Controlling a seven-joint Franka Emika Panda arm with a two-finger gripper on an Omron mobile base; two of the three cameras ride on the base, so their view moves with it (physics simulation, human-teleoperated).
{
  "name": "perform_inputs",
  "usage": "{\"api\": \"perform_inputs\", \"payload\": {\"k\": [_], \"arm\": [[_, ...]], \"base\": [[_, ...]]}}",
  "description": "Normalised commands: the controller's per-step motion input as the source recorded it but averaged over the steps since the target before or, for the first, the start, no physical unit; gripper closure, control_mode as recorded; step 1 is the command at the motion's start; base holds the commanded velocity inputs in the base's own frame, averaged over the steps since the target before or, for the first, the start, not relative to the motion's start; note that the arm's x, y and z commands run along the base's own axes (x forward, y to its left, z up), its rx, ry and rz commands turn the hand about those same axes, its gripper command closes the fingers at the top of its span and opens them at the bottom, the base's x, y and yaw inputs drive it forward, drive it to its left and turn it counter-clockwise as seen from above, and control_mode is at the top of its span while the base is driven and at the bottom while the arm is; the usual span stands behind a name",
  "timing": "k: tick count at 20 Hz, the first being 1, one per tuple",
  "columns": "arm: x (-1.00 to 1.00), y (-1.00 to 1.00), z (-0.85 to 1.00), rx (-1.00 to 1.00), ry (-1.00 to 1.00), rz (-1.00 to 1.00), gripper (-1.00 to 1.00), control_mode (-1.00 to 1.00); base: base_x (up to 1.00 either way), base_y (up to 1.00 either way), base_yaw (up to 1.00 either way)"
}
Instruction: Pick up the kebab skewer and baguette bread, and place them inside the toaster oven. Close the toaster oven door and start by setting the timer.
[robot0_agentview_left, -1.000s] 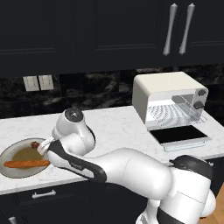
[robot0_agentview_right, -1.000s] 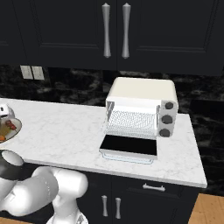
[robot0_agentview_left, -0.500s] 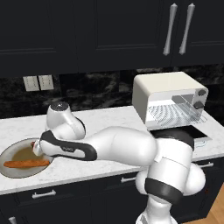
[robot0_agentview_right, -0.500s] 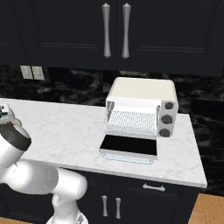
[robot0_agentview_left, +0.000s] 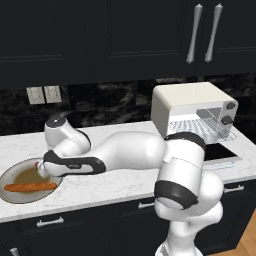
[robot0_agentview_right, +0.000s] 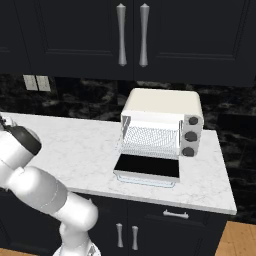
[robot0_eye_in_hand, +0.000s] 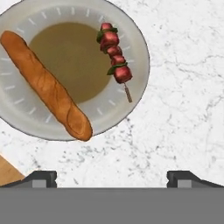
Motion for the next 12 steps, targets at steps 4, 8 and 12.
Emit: {"api": "perform_inputs", "payload": {"k": [4, 8, 12], "arm": [[0.62, 0.1, -0.15, 0.0, 0.0, 0.0, -1.0, -1.0], [0.54, 0.16, -0.27, 0.0, 0.0, 0.0, -1.0, -1.0], [0.26, 0.48, -0.39, 0.0, 0.0, 0.0, -1.0, -1.0]], "base": [[0.0, 0.0, 0.0], [0.0, 0.0, 0.0], [0.0, 0.0, 0.0]]}}
